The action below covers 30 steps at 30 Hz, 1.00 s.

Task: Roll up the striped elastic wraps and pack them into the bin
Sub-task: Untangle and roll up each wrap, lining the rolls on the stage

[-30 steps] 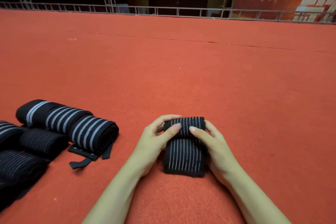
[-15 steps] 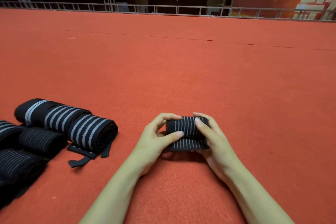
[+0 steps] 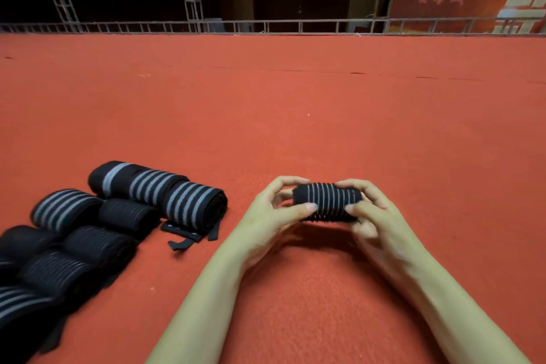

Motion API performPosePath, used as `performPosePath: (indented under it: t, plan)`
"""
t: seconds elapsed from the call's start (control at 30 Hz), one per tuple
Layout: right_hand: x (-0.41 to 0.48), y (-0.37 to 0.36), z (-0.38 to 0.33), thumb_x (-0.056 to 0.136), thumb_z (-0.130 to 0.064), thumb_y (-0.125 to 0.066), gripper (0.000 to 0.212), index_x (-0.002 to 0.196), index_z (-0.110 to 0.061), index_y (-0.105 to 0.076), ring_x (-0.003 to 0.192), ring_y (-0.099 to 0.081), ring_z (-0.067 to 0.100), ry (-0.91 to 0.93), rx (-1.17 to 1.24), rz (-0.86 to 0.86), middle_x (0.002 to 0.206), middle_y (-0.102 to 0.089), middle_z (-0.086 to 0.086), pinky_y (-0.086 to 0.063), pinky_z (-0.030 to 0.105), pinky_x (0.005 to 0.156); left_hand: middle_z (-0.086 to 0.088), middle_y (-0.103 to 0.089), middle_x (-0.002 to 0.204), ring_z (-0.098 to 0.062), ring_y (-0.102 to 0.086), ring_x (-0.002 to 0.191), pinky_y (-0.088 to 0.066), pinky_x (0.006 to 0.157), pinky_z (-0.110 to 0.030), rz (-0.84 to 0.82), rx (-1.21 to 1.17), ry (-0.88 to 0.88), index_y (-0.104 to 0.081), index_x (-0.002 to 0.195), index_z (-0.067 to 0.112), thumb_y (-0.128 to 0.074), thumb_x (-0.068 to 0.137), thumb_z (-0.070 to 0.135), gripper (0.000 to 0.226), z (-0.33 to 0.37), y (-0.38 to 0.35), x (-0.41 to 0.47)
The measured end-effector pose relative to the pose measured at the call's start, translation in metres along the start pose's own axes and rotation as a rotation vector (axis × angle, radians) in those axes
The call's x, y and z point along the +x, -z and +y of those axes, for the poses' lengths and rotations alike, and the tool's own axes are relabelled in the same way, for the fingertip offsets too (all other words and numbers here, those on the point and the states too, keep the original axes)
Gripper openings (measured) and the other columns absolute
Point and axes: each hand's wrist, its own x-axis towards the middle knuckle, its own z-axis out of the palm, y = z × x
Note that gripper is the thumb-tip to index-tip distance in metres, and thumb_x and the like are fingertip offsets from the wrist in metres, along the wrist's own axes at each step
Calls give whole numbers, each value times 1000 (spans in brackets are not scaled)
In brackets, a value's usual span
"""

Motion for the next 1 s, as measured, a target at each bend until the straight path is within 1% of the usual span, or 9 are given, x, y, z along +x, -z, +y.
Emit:
performPosePath:
  t: [0.13, 0.23, 0.33, 0.4, 0.5, 0.63, 0.73, 0.83, 1.0]
  plan:
    - [-29, -38, 5, 71, 6, -56, 36, 88, -23, -71, 47, -42, 5, 10, -199, -89, 77, -55, 8, -36, 11, 45, -5, -62, 114, -9, -64, 98, -51, 86, -21, -124, 386, -2, -55, 111, 22, -77, 76, 10, 43, 36, 38, -47]
    - [-44, -86, 28, 65, -5, -60, 41, 93, -33, -71, 65, -56, 2, 30, -356, -176, 87, -63, -2, -44, 14, 63, 10, -58, 117, 3, -56, 108, -44, 92, -14, -175, 914, -40, -49, 117, 30, -76, 79, 15, 49, 61, 81, -83]
    - [-43, -133, 58, 68, -1, -66, 48, 109, -27, -57, 81, -61, 5, -6, -334, -189, 104, -59, -2, -48, 17, 71, 12, -57, 111, -4, -50, 108, -42, 96, -25, -196, 1359, -29, -50, 114, 30, -72, 76, 22, 44, 76, 120, -104]
    - [-35, -154, 77, 67, -8, -71, 47, 105, -30, -52, 90, -60, 6, 42, -455, -159, 105, -60, -7, -49, 20, 80, 8, -54, 109, -9, -44, 110, -39, 96, -28, -143, 1516, 38, -50, 113, 31, -69, 75, 25, 43, 79, 143, -106]
    - [-21, -172, 93, 67, -17, -73, 41, 94, -40, -51, 103, -57, 11, 65, -675, -116, 101, -59, -11, -48, 30, 91, 8, -49, 107, -12, -39, 112, -33, 104, -32, -60, 1605, 31, -48, 114, 32, -65, 74, 26, 44, 78, 164, -100]
    - [-9, -181, 100, 70, -10, -76, 46, 89, -42, -49, 109, -48, 14, 97, -789, -40, 103, -45, -13, -44, 27, 97, 12, -40, 102, -11, -33, 117, -17, 113, -29, -19, 1661, -39, -48, 122, 27, -62, 82, 17, 44, 71, 171, -91]
    - [-5, -182, 105, 71, -13, -77, 44, 90, -42, -50, 108, -45, 13, 81, -830, -15, 101, -40, -14, -41, 26, 99, 14, -49, 119, -11, -33, 120, -21, 112, -32, -34, 1639, -62, -49, 125, 29, -66, 82, 22, 47, 65, 180, -85]
    - [1, -180, 107, 72, -17, -78, 36, 96, -34, -56, 107, -42, 11, 81, -899, -17, 99, -40, -13, -37, 21, 96, 15, -45, 130, -11, -30, 124, -21, 108, -30, -56, 1635, -32, -48, 132, 31, -72, 80, 31, 57, 56, 188, -81]
    - [7, -178, 107, 75, -24, -78, 35, 105, -27, -60, 105, -40, 8, 83, -967, -48, 98, -41, -13, -31, 8, 85, 20, -46, 130, -10, -28, 125, -16, 108, -28, -37, 1660, -68, -46, 135, 35, -70, 82, 36, 58, 52, 196, -81]
